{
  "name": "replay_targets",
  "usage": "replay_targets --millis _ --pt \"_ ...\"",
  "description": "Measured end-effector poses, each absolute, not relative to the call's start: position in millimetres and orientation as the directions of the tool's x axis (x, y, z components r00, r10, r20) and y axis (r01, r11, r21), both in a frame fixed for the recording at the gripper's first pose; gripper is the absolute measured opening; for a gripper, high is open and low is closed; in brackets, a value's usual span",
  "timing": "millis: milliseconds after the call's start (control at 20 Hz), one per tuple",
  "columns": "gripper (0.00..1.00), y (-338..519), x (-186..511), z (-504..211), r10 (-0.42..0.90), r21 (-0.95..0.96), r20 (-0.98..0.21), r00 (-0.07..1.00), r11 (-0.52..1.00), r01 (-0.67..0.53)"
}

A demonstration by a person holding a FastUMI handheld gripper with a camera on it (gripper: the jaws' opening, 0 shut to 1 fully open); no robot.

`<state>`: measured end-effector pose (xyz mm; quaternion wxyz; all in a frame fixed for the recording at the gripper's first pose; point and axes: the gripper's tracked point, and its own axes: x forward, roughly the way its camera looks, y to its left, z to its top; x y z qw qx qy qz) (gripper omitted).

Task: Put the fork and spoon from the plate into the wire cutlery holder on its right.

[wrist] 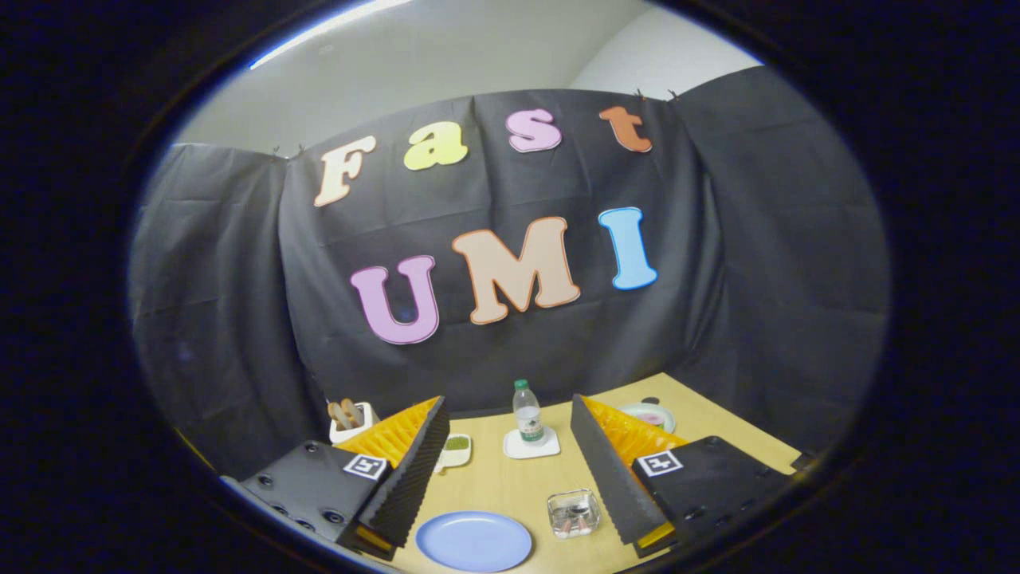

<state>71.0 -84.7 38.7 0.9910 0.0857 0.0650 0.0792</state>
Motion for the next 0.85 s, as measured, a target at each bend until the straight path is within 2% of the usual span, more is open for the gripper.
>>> replay_targets --millis 400,850 --pt "0.97 -72 47 7 0.088 0.145 -0.113 0.990 0.987 -0.072" --pt "0.97 -73 33 15 0.088 0.130 -0.091 0.992 0.989 -0.076"
